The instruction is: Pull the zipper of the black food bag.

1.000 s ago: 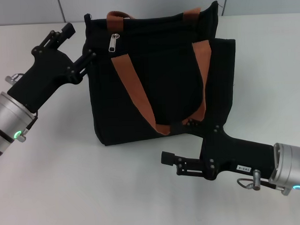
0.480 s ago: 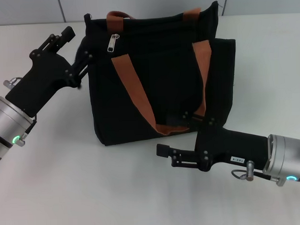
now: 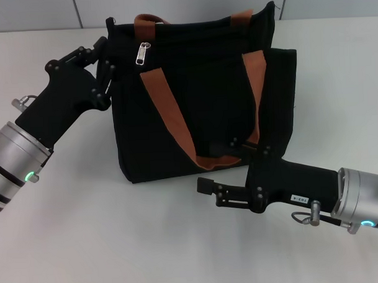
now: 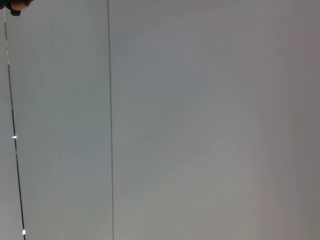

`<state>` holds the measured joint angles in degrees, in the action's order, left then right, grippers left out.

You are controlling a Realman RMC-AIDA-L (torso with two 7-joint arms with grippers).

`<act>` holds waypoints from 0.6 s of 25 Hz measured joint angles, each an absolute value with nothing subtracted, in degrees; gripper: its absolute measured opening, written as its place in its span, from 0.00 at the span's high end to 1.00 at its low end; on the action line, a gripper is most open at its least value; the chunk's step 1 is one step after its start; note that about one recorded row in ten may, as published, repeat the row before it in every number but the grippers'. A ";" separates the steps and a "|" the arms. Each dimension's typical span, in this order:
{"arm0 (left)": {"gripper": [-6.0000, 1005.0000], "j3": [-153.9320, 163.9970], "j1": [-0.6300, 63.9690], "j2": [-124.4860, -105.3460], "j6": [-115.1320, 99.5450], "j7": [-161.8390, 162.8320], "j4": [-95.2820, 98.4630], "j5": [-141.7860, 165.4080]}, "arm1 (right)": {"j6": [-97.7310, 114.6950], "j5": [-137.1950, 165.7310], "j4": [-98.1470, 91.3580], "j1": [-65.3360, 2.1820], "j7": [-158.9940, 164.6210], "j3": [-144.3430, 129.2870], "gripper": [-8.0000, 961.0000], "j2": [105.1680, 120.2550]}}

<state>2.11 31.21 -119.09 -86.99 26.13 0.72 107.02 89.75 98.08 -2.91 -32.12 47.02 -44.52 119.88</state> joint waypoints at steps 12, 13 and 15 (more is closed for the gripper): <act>0.89 13.33 33.83 -118.74 -88.71 43.32 7.63 107.07 | 89.99 98.08 -2.81 -31.81 47.02 -43.86 0.15 119.88; 0.90 13.33 33.83 -118.74 -88.71 43.32 7.63 107.07 | 89.99 98.08 -2.81 -31.81 47.02 -43.86 0.15 119.88; 0.90 13.24 33.83 -118.72 -90.06 45.84 8.59 106.96 | 90.10 98.08 -2.81 -31.81 47.02 -43.78 0.15 119.88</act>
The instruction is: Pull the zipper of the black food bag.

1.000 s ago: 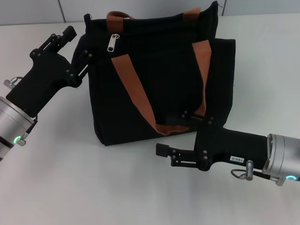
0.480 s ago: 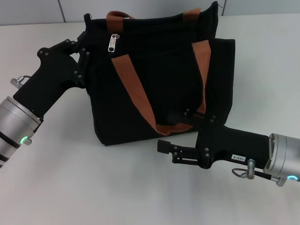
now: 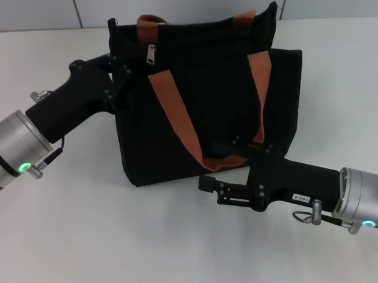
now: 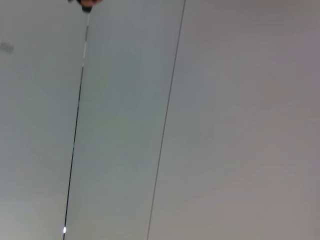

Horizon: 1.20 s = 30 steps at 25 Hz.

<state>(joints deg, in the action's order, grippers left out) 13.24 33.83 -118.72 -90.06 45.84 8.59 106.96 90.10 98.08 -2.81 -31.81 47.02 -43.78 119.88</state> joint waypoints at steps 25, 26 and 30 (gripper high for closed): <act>0.90 19.89 35.31 -118.74 -91.89 70.46 22.18 107.22 | 102.97 98.08 8.16 -34.65 11.99 -19.94 0.15 119.88; 0.90 19.87 35.25 -118.74 -92.11 70.45 22.09 107.22 | 102.91 98.09 9.70 -34.38 5.65 -18.61 0.15 119.89; 0.90 19.89 35.23 -118.83 -92.75 70.71 21.46 106.82 | 98.80 98.09 19.44 -33.18 -23.97 -10.42 0.15 119.89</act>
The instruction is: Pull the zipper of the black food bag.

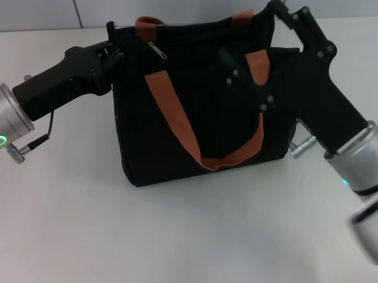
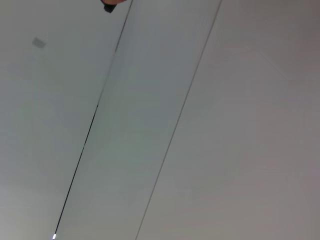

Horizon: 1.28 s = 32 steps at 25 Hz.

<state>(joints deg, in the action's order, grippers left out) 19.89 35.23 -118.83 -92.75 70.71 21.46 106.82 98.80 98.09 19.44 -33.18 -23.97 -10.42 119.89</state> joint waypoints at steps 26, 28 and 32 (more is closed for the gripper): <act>0.90 20.31 36.21 -118.94 -96.18 70.70 20.20 104.46 | 93.52 99.59 33.73 -31.38 -38.96 -4.23 0.15 119.83; 0.90 20.30 36.22 -118.92 -96.13 70.70 20.27 104.45 | 94.58 100.46 33.72 -31.34 -30.83 -4.32 0.15 119.26; 0.90 20.27 36.32 -118.96 -95.91 70.67 20.46 104.41 | 98.43 106.11 30.26 -30.02 -5.01 -4.01 0.15 117.06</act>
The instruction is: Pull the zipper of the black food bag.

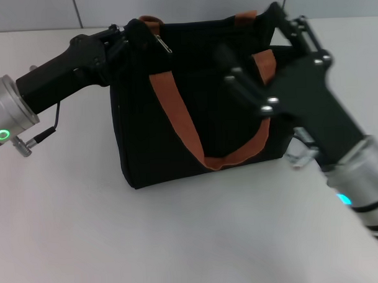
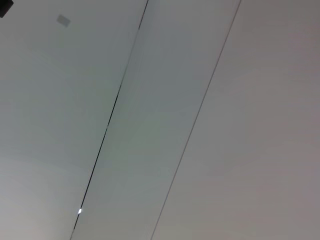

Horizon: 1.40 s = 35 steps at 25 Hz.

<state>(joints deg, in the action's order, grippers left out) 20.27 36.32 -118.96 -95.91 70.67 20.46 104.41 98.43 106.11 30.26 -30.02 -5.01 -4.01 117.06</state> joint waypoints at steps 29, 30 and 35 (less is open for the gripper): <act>0.90 22.83 38.39 -119.09 -98.36 67.59 20.04 104.40 | 96.90 114.17 8.10 -37.95 81.43 -6.60 0.15 119.88; 0.90 22.89 38.40 -119.09 -98.36 67.59 20.04 104.39 | 96.68 114.16 8.38 -37.96 80.43 -6.17 0.15 119.89; 0.90 22.94 38.45 -119.15 -98.36 67.58 20.04 104.40 | 95.66 114.13 9.01 -38.44 76.60 -5.88 0.15 119.88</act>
<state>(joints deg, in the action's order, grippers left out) 22.94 38.45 -119.15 -98.36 67.58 20.04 104.40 95.66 114.13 9.01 -38.44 76.60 -5.88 119.88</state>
